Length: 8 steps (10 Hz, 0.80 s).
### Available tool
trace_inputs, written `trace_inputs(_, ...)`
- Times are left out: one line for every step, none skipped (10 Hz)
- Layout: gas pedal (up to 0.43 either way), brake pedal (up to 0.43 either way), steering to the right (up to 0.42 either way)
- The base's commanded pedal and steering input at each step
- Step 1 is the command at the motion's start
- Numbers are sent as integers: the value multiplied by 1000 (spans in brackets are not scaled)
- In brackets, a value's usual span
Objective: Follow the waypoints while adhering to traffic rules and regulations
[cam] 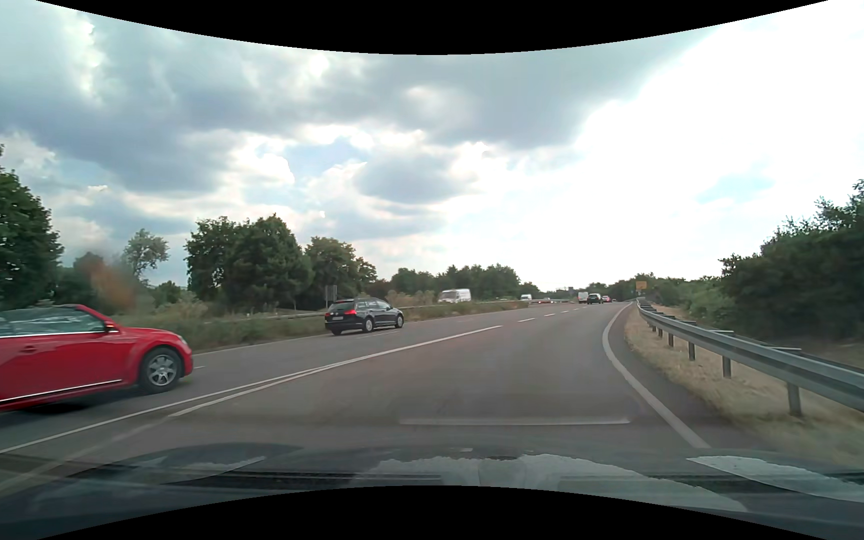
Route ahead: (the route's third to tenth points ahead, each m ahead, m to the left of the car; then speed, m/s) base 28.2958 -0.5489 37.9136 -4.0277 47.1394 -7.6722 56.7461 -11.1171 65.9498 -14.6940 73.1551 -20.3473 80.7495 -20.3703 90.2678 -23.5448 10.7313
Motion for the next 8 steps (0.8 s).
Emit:
trace_inputs(209, 0, 118)
trace_inputs(209, 0, 115)
trace_inputs(209, 0, 111)
trace_inputs(209, 0, 104)
trace_inputs(209, 0, 96)
trace_inputs(209, 0, 87)
trace_inputs(209, 0, 80)
trace_inputs(209, 0, 77)
